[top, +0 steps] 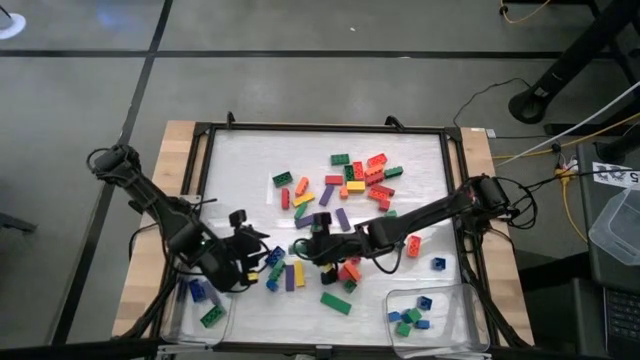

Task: Sort blocks by size
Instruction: Put the large green game piece into the left transparent bin

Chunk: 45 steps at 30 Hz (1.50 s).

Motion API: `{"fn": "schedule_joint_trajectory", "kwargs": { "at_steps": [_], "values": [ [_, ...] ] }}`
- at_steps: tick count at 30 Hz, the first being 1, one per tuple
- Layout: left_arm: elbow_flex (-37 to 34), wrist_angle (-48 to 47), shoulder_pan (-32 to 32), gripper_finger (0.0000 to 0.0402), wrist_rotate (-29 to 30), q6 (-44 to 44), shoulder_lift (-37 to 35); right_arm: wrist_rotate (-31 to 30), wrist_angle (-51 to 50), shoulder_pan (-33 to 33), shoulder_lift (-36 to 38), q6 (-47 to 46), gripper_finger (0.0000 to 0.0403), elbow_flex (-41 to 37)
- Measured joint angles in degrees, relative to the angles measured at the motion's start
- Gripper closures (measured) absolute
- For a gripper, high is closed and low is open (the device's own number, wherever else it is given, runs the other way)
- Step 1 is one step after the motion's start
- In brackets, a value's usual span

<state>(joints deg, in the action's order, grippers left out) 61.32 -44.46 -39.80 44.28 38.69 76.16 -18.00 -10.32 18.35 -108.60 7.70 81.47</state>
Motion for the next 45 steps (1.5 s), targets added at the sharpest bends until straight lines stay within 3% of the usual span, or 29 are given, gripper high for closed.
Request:
{"fn": "schedule_joint_trajectory", "kwargs": {
  "at_steps": [9,14,21,34,37,42,45],
  "values": [
    [0.0,9.74,4.35,0.0235,-0.31,-14.98,0.0,-2.59,0.01,0.0,0.07,5.66,0.0288,3.8],
    [0.0,10.94,5.41,0.0235,-3.86,-16.58,0.0,-2.98,-0.26,-0.07,0.1,7.5,0.0305,3.93],
    [0.0,10.9,5.39,0.0235,-4.33,-16.39,0.02,-5.81,1.03,-0.15,0.11,7.76,0.0299,3.93],
    [0.0,10.85,8.01,0.0236,-4.47,-18.7,0.02,-4.09,6.45,-0.18,0.11,9.32,0.03,4.02],
    [0.0,10.93,8.19,0.0253,-4.48,-20.05,0.07,-4.11,6.71,-0.2,0.11,9.32,0.0289,4.02],
    [0.0,10.85,8.21,0.0327,-4.48,-23.0,0.07,-4.66,6.82,-0.16,0.11,9.22,0.0273,4.02],
    [0.0,10.53,8.21,0.0328,-4.95,-24.15,0.07,-6.32,7.17,-0.09,0.11,9.22,0.0265,4.02]
  ]
}}
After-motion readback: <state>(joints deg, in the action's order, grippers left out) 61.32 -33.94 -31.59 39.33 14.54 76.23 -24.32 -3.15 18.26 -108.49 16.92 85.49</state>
